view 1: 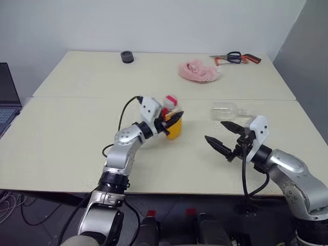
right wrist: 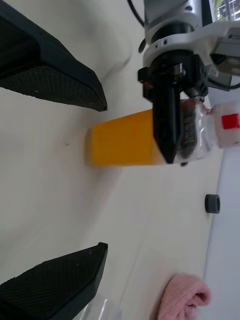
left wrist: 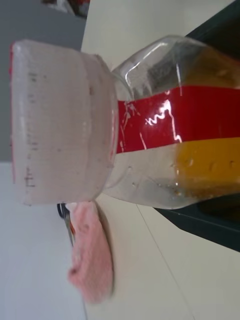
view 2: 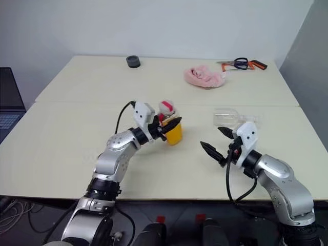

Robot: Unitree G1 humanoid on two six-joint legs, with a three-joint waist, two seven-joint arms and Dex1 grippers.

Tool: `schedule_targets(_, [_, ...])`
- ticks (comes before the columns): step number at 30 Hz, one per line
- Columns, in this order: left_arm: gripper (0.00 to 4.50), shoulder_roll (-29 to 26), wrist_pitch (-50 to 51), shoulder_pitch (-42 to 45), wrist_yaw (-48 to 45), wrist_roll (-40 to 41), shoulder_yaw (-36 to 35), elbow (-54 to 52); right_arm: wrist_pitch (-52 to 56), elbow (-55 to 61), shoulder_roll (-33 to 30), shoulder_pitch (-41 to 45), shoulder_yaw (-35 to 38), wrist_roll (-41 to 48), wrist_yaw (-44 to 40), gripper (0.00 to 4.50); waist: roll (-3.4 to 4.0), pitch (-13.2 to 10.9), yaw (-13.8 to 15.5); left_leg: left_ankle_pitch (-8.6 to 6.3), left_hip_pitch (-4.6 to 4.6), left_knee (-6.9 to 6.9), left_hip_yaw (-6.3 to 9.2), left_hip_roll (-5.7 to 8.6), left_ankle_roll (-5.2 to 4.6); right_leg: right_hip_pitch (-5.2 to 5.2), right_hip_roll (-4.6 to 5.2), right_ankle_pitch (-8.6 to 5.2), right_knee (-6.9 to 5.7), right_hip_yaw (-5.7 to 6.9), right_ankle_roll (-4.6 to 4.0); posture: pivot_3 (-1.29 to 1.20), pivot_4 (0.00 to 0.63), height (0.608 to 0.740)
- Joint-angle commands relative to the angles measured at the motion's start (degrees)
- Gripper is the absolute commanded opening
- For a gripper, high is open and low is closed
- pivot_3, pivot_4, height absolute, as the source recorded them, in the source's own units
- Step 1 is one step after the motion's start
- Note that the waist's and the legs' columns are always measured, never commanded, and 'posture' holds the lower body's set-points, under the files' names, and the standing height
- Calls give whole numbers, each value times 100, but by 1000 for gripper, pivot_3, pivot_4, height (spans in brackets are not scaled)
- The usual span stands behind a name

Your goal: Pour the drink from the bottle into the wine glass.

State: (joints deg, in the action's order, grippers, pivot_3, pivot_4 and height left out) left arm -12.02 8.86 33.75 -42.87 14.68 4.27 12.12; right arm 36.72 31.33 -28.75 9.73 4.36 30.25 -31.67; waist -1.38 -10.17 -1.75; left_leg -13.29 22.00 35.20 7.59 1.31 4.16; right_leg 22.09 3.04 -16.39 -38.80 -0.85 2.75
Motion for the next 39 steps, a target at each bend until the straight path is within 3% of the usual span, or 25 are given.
schedule_targets(1, [1779,-20,-201,244,-575,232,60,18,259,329,41,283,-31,154,232,4500,0,0,-11,0,0,0,-1,0,0,1,0,0,0,0,0,0,150,740])
schedule_targets(12, [1779,44,-549,723,-1630,209,249,856,767,302,425,1173,-257,102,877,4500,0,0,-12,0,5,0,2,0,0,7,0,1,-2,2,-1,0,150,740])
schedule_targets(21, [1779,72,-815,780,-1870,57,331,1103,789,145,861,1629,-683,-99,1144,4500,1,0,-19,0,5,-1,3,0,-1,11,0,1,-5,2,-1,0,150,740])
schedule_targets(30, [1779,118,-952,844,-1882,-1,309,1256,712,-51,904,1780,-859,-382,1153,4500,1,0,-18,0,6,-1,4,0,-1,12,0,1,-5,2,-2,0,150,740])
schedule_targets(34, [1779,111,-970,860,-1879,-6,285,1286,668,-65,873,1723,-956,-483,1076,3603,1,0,-19,0,6,-1,3,0,-1,13,0,1,-6,2,-1,0,150,740])
schedule_targets(39, [1779,88,-979,876,-1887,-12,275,1305,353,-80,986,1733,-985,-569,1027,1866,1,0,-20,0,6,-1,4,0,-1,13,0,1,-6,3,-1,0,150,740])
